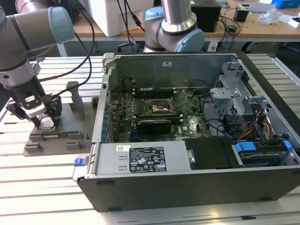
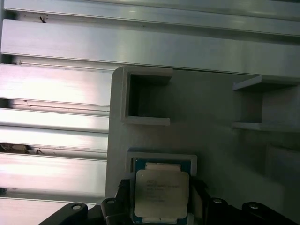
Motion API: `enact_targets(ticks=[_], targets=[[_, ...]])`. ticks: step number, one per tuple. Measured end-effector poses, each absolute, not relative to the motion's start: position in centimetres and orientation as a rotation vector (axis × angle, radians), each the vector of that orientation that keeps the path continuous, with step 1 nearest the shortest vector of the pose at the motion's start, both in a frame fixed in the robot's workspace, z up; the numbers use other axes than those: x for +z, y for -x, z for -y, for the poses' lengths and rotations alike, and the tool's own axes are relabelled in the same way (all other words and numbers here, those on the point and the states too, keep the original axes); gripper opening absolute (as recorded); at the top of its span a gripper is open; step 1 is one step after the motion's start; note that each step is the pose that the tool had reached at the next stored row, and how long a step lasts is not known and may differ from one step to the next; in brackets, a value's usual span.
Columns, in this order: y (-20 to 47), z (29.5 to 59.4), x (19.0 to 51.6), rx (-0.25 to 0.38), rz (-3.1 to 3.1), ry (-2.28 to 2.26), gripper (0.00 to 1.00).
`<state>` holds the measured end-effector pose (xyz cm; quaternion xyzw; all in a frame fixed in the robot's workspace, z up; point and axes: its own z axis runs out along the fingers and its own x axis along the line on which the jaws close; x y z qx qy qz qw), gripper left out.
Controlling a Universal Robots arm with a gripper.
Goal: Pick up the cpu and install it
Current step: 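Pick up the cpu and move it towards the insertion slot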
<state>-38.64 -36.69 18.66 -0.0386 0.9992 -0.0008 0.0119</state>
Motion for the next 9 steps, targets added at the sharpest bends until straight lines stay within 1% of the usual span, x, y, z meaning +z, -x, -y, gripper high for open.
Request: enact_targets(ticks=[2, 3, 7, 9], targets=[[38.65, 36.69, 18.66, -0.003, -3.116, 0.12, 0.6], [38.65, 36.68, 18.66, -0.003, -3.116, 0.12, 0.55], [38.64, 36.68, 18.67, -0.003, -3.115, 0.12, 0.55], [38.64, 36.67, 19.28, -0.003, -3.115, 0.12, 0.55]])
